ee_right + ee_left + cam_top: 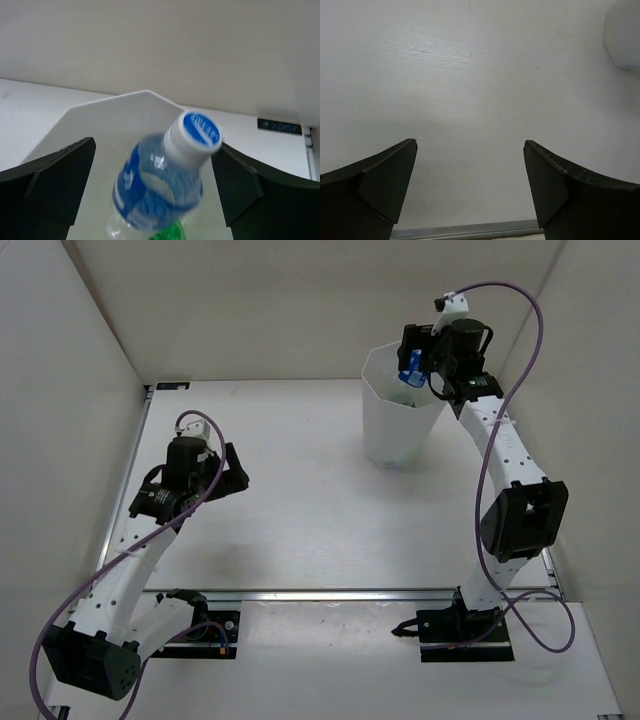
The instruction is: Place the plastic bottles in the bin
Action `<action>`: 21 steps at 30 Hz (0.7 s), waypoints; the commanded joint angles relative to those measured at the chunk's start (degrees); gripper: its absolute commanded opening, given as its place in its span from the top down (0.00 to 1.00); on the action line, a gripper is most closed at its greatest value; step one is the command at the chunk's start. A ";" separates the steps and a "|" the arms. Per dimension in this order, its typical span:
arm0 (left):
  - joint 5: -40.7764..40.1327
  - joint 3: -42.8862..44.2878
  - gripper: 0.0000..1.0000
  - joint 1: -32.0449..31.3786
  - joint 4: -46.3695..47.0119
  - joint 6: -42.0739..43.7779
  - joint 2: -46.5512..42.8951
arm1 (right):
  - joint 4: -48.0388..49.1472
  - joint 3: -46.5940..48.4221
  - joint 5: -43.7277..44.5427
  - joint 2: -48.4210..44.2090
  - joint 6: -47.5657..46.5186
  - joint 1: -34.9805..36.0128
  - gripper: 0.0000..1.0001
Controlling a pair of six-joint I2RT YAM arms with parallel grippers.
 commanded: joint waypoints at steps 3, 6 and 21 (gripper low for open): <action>-1.68 1.98 0.02 0.78 -0.65 1.55 0.74 | 0.13 3.31 4.78 -6.07 -3.93 0.96 0.01; -4.76 4.08 0.01 0.61 -2.40 2.96 3.03 | -1.46 3.41 5.43 -9.22 -3.67 -0.35 0.01; -5.99 4.88 0.02 2.37 -7.07 2.69 4.27 | -38.63 -16.35 14.38 -25.40 10.92 -19.87 0.01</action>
